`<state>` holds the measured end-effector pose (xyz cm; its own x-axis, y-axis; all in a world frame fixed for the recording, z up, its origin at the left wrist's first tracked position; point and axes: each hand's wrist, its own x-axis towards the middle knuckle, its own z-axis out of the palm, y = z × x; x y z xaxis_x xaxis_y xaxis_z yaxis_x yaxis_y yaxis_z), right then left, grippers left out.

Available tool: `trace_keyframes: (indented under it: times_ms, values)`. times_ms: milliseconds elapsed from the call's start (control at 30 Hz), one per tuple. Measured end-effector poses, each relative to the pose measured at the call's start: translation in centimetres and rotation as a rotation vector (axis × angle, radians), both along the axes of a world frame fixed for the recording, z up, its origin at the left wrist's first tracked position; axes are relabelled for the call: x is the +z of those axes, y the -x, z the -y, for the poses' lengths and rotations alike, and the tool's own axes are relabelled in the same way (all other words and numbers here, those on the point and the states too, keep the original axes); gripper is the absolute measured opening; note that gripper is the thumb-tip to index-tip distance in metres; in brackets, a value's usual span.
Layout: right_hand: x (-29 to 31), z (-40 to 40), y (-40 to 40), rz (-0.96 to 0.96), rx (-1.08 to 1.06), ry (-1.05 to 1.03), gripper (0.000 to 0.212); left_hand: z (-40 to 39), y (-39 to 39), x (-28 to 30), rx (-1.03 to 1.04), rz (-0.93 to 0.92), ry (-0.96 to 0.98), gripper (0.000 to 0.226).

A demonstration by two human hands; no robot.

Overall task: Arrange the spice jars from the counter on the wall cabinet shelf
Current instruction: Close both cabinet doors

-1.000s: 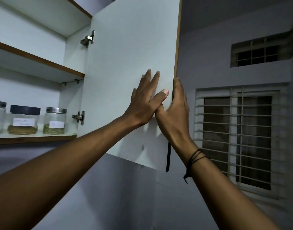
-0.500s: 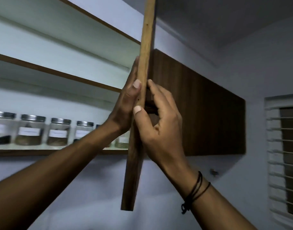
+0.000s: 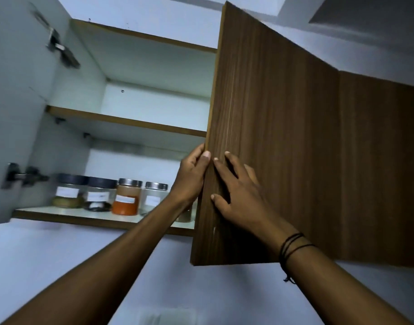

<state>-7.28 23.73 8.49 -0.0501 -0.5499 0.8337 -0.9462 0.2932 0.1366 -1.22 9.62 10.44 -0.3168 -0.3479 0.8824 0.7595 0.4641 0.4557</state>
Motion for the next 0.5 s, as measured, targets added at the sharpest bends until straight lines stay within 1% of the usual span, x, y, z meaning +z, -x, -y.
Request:
trace_keyframes:
  times_ms: [67, 200, 367, 500]
  values:
    - [0.2, 1.9, 1.0, -0.007, -0.052, -0.070, 0.081, 2.1, 0.4, -0.3, 0.084, 0.030, 0.011, 0.031]
    - [0.2, 5.4, 2.4, -0.037, -0.133, -0.159, 0.084, 5.3, 1.9, -0.6, 0.229, 0.097, -0.007, 0.039]
    - [0.1, 7.9, 4.0, -0.124, -0.224, -0.143, 0.087, 7.5, 3.9, -0.2, 0.289, 0.121, -0.001, 0.041]
    - [-0.5, 9.1, 5.1, -0.167, -0.257, -0.125, 0.089, 8.4, 5.0, -0.3, 0.315, 0.130, -0.003, 0.042]
